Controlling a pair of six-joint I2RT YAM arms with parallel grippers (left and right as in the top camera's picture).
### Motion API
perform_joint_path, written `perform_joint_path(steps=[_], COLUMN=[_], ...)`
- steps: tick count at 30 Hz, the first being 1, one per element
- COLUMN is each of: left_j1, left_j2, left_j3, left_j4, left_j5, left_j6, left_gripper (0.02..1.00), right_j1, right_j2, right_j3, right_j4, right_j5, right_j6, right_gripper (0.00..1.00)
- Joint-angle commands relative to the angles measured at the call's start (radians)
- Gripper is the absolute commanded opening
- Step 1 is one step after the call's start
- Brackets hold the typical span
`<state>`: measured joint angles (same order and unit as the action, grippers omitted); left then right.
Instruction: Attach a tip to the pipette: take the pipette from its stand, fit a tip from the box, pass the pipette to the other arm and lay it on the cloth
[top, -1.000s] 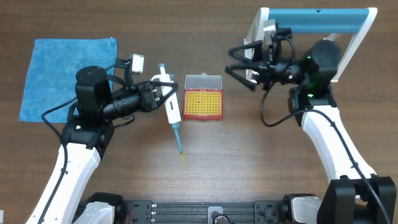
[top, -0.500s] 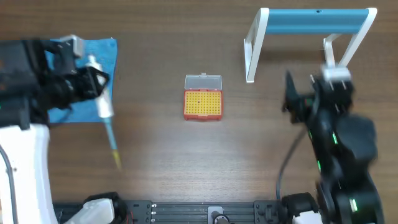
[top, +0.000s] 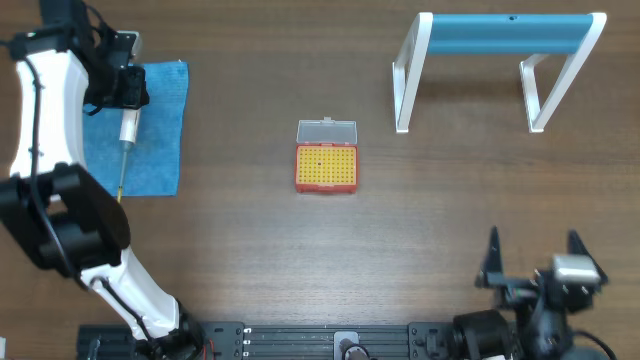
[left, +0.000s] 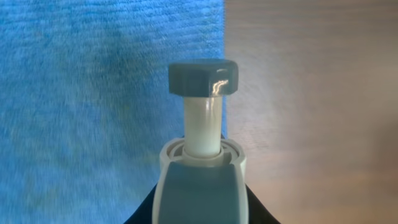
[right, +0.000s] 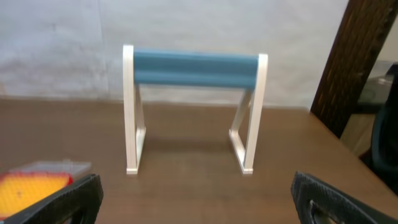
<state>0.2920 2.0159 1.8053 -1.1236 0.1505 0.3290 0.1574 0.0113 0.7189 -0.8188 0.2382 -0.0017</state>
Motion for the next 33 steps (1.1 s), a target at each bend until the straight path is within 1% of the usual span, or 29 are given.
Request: perform_joint_path(steps=[1, 4, 5, 7, 8, 9, 11, 17, 26, 30, 33], left_j1=[0.019, 0.024, 0.024, 0.024, 0.024, 0.024, 0.024, 0.022, 0.021, 0.024, 0.024], left_j2=[0.097, 0.14, 0.147, 0.149, 0.149, 0.15, 0.153, 0.208, 0.265, 0.265, 0.265], left_j3=[0.02, 0.022, 0.023, 0.023, 0.023, 0.023, 0.023, 0.031, 0.036, 0.039, 0.043], left_j4=[0.092, 0.116, 0.132, 0.175, 0.192, 0.22, 0.251, 0.294, 0.268, 0.288, 0.286], left_j5=[-0.034, -0.046, -0.062, -0.065, -0.065, -0.064, -0.061, -0.061, -0.061, -0.061, -0.061], left_j6=[-0.011, -0.015, -0.039, -0.073, -0.09, -0.116, -0.116, -0.142, -0.168, -0.169, -0.201], left_gripper=[0.027, 0.027, 0.027, 0.027, 0.027, 0.027, 0.027, 0.025, 0.025, 0.025, 0.023], right_j1=[0.0, 0.001, 0.001, 0.001, 0.001, 0.001, 0.001, 0.001, 0.001, 0.001, 0.001], right_j2=[0.009, 0.01, 0.01, 0.01, 0.009, 0.013, 0.012, 0.013, 0.014, 0.014, 0.014], right_j3=[-0.224, -0.464, -0.529, -0.674, -0.72, -0.713, -0.715, -0.715, -0.715, -0.715, -0.715], right_j4=[0.264, 0.632, 0.738, 0.966, 1.022, 0.973, 0.91, 0.766, 0.771, 0.771, 0.771], right_j5=[0.012, 0.012, 0.012, 0.012, 0.013, 0.015, 0.016, 0.016, 0.016, 0.016, 0.016], right_j6=[0.005, 0.008, 0.008, 0.008, 0.008, 0.007, 0.008, 0.007, 0.007, 0.007, 0.007], right_gripper=[0.978, 0.98, 0.978, 0.976, 0.974, 0.974, 0.974, 0.974, 0.974, 0.974, 0.974])
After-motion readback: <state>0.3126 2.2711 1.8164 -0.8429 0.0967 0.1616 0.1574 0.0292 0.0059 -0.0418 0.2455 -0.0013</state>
